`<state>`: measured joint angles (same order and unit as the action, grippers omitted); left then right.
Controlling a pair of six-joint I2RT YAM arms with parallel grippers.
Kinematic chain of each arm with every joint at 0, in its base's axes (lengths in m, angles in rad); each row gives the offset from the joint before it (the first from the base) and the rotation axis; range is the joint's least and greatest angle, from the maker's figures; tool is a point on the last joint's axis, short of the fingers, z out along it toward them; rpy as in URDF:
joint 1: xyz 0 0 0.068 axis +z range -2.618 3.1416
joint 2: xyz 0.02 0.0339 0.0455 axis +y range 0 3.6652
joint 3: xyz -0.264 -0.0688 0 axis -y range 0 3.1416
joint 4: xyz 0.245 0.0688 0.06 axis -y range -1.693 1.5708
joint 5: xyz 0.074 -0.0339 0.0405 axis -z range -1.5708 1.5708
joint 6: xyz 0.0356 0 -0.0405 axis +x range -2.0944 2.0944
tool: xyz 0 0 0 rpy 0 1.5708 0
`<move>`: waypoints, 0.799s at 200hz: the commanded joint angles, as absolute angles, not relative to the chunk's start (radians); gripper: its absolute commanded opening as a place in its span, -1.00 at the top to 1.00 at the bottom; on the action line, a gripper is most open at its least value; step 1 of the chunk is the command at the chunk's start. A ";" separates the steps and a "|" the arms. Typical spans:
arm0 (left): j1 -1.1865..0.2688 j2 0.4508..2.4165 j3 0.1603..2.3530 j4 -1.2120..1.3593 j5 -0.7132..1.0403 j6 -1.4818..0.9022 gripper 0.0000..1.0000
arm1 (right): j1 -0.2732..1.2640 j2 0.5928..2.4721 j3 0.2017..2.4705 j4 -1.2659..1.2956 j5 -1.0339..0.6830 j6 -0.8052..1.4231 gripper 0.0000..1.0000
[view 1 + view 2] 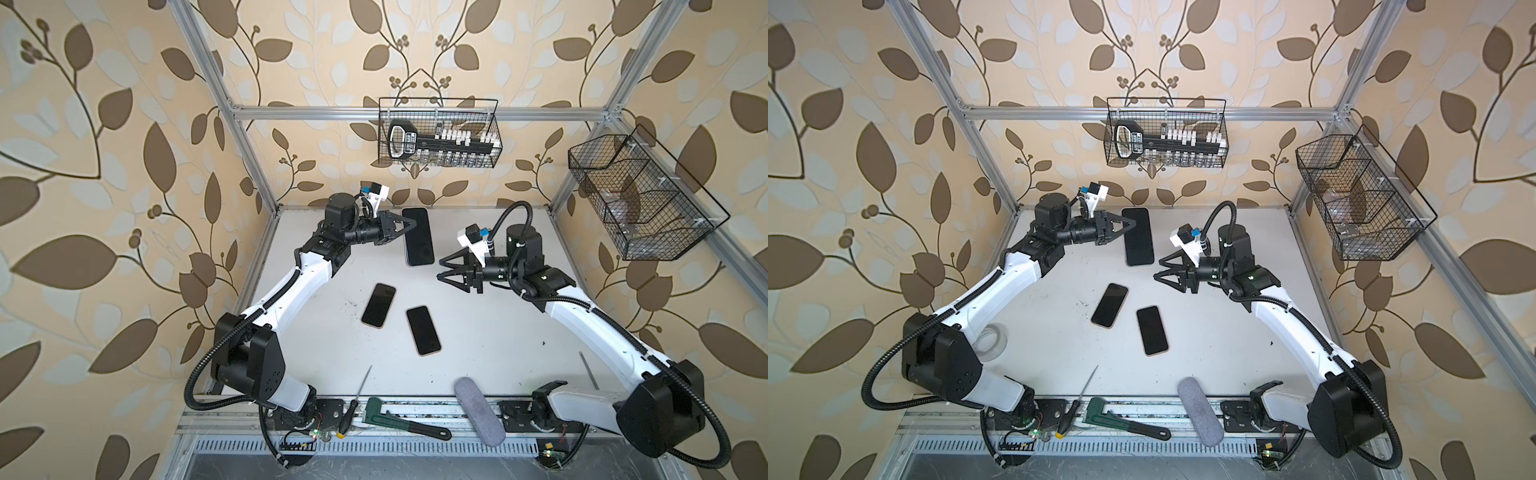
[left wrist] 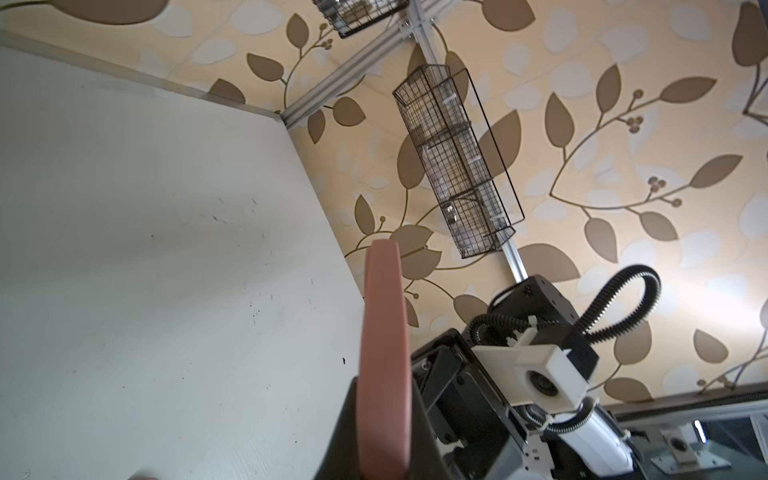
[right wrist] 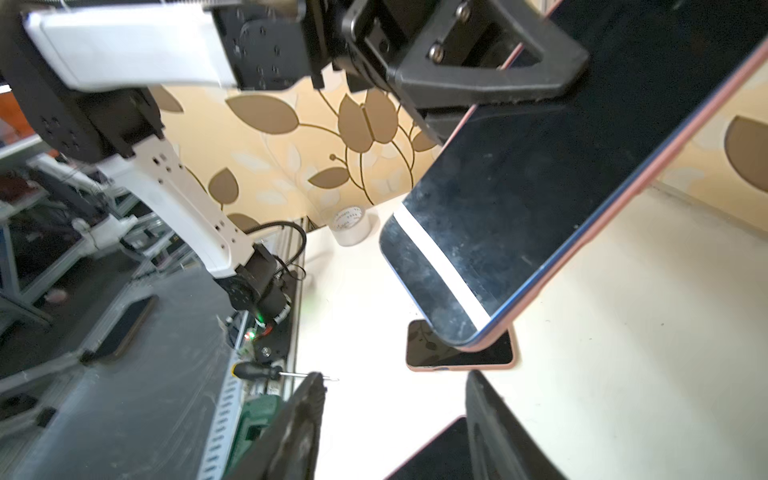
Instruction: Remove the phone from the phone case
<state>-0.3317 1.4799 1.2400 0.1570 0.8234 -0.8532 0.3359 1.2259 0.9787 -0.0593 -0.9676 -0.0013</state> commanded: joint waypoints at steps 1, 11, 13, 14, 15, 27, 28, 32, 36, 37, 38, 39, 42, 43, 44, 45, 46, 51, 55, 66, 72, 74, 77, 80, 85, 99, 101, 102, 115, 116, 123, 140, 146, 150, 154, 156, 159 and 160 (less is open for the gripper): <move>-0.315 1.387 1.185 0.326 0.682 -1.003 1.00 | 0.313 1.199 0.935 0.067 -0.971 0.175 -0.24; -0.312 1.370 1.149 0.345 0.634 -1.038 1.00 | 0.305 1.190 0.920 0.089 -0.957 0.229 -0.30; -0.311 1.366 1.142 0.349 0.624 -1.043 1.00 | 0.304 1.186 0.918 0.094 -0.956 0.240 -0.31; -0.311 1.365 1.139 0.350 0.619 -1.046 1.00 | 0.303 1.186 0.916 0.095 -0.953 0.245 -0.32; -0.311 1.364 1.135 0.352 0.615 -1.049 1.00 | 0.303 1.185 0.915 0.097 -0.951 0.250 -0.32; -0.310 1.341 1.100 0.358 0.562 -1.076 1.00 | 0.296 1.170 0.892 0.135 -0.923 0.323 -0.41; -0.310 1.339 1.097 0.357 0.557 -1.079 1.00 | 0.295 1.169 0.889 0.138 -0.919 0.332 -0.41; -0.309 1.329 1.084 0.358 0.537 -1.089 1.00 | 0.295 1.164 0.880 0.154 -0.907 0.362 -0.44; -0.308 1.320 1.068 0.362 0.517 -1.101 1.00 | 0.293 1.157 0.870 0.170 -0.893 0.391 -0.46; -0.308 1.319 1.065 0.364 0.512 -1.104 1.00 | 0.293 1.158 0.867 0.175 -0.890 0.399 -0.47; -0.308 1.316 1.061 0.364 0.508 -1.106 1.00 | 0.292 1.156 0.864 0.180 -0.887 0.406 -0.48; -0.308 1.313 1.057 0.366 0.503 -1.109 1.00 | 0.293 1.156 0.861 0.183 -0.884 0.413 -0.49; -0.308 1.305 1.046 0.373 0.490 -1.118 1.00 | 0.291 1.152 0.853 0.196 -0.876 0.433 -0.52; -0.308 1.304 1.041 0.376 0.485 -1.120 1.00 | 0.291 1.151 0.851 0.201 -0.872 0.440 -0.53; -0.307 1.300 1.038 0.377 0.483 -1.123 1.00 | 0.290 1.150 0.848 0.206 -0.871 0.447 -0.54; -0.307 1.297 1.033 0.380 0.477 -1.126 1.00 | 0.289 1.149 0.846 0.209 -0.870 0.453 -0.54; -0.307 1.293 1.030 0.383 0.472 -1.128 1.00 | 0.288 1.148 0.843 0.216 -0.869 0.460 -0.55; -0.308 1.280 1.012 0.393 0.451 -1.143 1.00 | 0.287 1.141 0.828 0.240 -0.863 0.486 -0.60; -0.307 1.268 0.999 0.397 0.433 -1.151 1.00 | 0.286 1.138 0.818 0.257 -0.857 0.506 -0.63; -0.306 1.237 0.966 0.407 0.393 -1.167 1.00 | 0.286 1.128 0.801 0.265 -0.820 0.540 -0.76; -0.306 1.220 0.952 0.408 0.374 -1.172 1.00 | 0.286 1.125 0.795 0.263 -0.807 0.553 -0.84; -0.306 1.215 0.947 0.408 0.368 -1.175 1.00 | 0.286 1.124 0.793 0.264 -0.803 0.557 -0.86; -0.306 1.207 0.939 0.408 0.359 -1.180 1.00 | 0.285 1.123 0.789 0.264 -0.797 0.565 -0.88; -0.306 1.200 0.932 0.408 0.350 -1.185 1.00 | 0.285 1.123 0.785 0.264 -0.789 0.571 -0.90; -0.306 1.187 0.918 0.414 0.334 -1.196 1.00 | 0.287 1.122 0.779 0.265 -0.775 0.584 -0.92; -0.305 1.158 0.876 0.441 0.301 -1.231 1.00 | 0.288 1.126 0.764 0.270 -0.750 0.626 -1.00; -0.305 1.154 0.870 0.446 0.296 -1.238 1.00 | 0.288 1.127 0.762 0.273 -0.749 0.634 -1.00; -0.306 1.152 0.866 0.449 0.295 -1.241 1.00 | 0.289 1.127 0.761 0.277 -0.749 0.638 -1.00; -0.306 1.135 0.822 0.508 0.278 -1.281 1.00 | 0.292 1.134 0.741 0.321 -0.743 0.687 -1.00; -0.305 1.134 0.819 0.513 0.277 -1.284 1.00 | 0.293 1.135 0.739 0.325 -0.742 0.688 -1.00; -0.307 1.128 0.797 0.540 0.269 -1.308 1.00 | 0.295 1.136 0.727 0.350 -0.732 0.715 -1.00; -0.307 1.126 0.760 0.607 0.268 -1.352 1.00 | 0.304 1.138 0.707 0.382 -0.703 0.752 -1.00; -0.307 1.127 0.751 0.622 0.267 -1.362 1.00 | 0.309 1.137 0.696 0.389 -0.683 0.764 -1.00; -0.308 1.128 0.747 0.633 0.267 -1.370 1.00 | 0.313 1.138 0.690 0.395 -0.670 0.772 -1.00; -0.308 1.129 0.742 0.642 0.267 -1.376 1.00 | 0.318 1.136 0.683 0.406 -0.660 0.783 -1.00; -0.308 1.129 0.741 0.646 0.267 -1.379 1.00 | 0.321 1.137 0.679 0.413 -0.655 0.789 -1.00; -0.308 1.130 0.738 0.653 0.267 -1.383 1.00 | 0.324 1.138 0.673 0.424 -0.648 0.797 -0.99; -0.308 1.130 0.736 0.655 0.266 -1.384 1.00 | 0.325 1.138 0.670 0.429 -0.645 0.801 -0.99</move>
